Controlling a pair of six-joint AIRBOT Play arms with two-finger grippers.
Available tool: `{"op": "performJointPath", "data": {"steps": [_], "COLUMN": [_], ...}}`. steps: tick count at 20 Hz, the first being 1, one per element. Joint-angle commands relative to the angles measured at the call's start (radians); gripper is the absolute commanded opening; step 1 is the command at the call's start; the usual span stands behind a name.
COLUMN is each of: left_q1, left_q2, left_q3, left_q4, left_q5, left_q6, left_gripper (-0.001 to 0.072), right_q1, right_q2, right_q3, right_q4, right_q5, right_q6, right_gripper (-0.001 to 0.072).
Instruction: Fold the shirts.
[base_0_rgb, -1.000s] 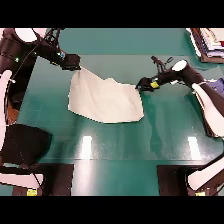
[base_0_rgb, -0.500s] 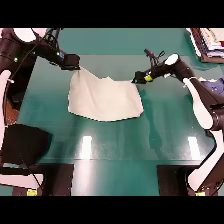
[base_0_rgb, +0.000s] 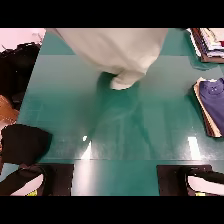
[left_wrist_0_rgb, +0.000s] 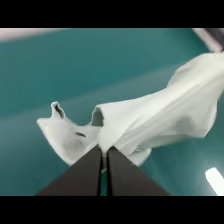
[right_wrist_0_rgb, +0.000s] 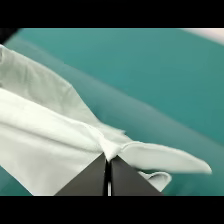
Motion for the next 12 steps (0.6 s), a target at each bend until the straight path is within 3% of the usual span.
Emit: {"op": "performJointPath", "data": {"steps": [1,7,12], "left_q1": [0.001,0.001,0.001], "left_q2": [0.164,0.271,0.19], "left_q3": [0.09,0.094,0.042], "left_q4": [-0.018,-0.057,0.018], "left_q5": [0.042,0.155,0.117], "left_q6": [-0.003,-0.003,0.001], "left_gripper": [0.0022,0.0022,0.0022], "right_q1": [-0.004,-0.005,-0.005], "right_q2": [0.28,0.539,0.449], "right_q3": [-0.087,-0.166,-0.165], "right_q4": [-0.098,-0.142,-0.138], "right_q5": [-0.013,-0.091,-0.077], "right_q6": [0.001,0.032,0.071], "right_gripper": [0.0015,0.0014,0.0014]}}
